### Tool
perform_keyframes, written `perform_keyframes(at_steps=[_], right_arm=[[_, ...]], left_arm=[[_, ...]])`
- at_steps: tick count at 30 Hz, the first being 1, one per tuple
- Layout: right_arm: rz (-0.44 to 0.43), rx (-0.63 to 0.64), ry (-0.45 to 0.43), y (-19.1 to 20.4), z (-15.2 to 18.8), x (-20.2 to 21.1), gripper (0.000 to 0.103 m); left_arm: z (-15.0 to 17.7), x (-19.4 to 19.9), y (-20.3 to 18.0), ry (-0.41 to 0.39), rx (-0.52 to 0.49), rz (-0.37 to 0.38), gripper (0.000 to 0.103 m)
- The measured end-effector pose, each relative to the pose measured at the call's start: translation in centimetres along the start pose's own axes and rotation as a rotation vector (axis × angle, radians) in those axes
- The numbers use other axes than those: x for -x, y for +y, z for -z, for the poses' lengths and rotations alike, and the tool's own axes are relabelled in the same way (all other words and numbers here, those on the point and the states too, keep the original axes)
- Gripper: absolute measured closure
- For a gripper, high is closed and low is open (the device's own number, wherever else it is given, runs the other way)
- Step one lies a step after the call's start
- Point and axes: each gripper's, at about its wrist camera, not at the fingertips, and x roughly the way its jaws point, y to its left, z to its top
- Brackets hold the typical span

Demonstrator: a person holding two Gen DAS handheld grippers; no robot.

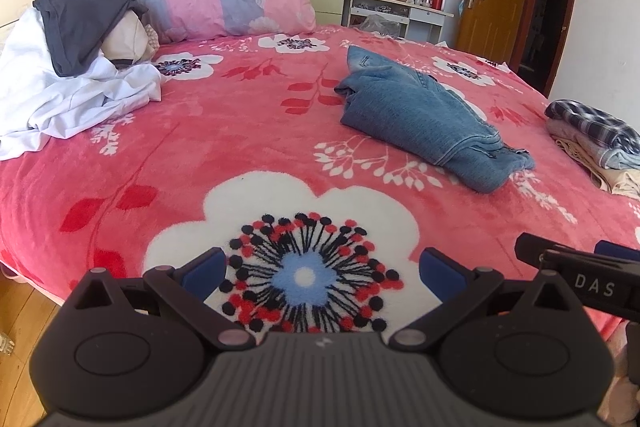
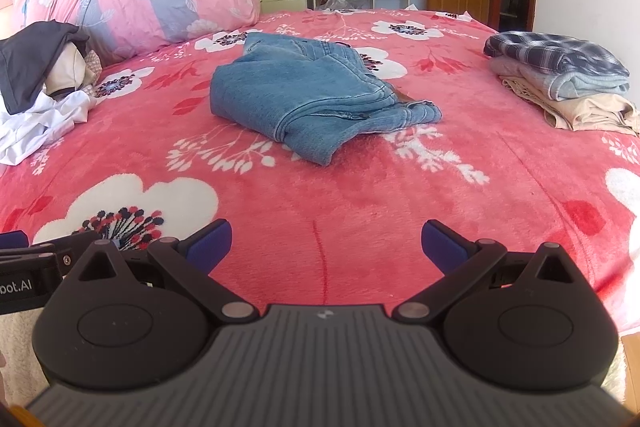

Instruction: Fold clothes

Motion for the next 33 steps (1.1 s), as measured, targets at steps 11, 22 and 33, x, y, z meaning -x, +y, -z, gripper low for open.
perform_keyframes(at_steps=[11, 22, 33], right_arm=[[-0.027, -0.019, -0.021, -0.2, 0.2, -0.3, 0.001], [-0.001, -0.063, -0.2, -5.1, 0.0, -1.5, 0.001], [-0.123, -0.311, -0.199, -12.8, -4.4, -8.3, 0.006]], left_arm=[[-0.1, -0.7, 0.2, -0.008, -0.013, -0.003, 0.0], [-4.6, -3.4, -2.7, -0.174, -0.164, 0.023, 0.0], [-10.9, -12.5, -11.5, -0.195, -0.406, 0.249, 0.002]])
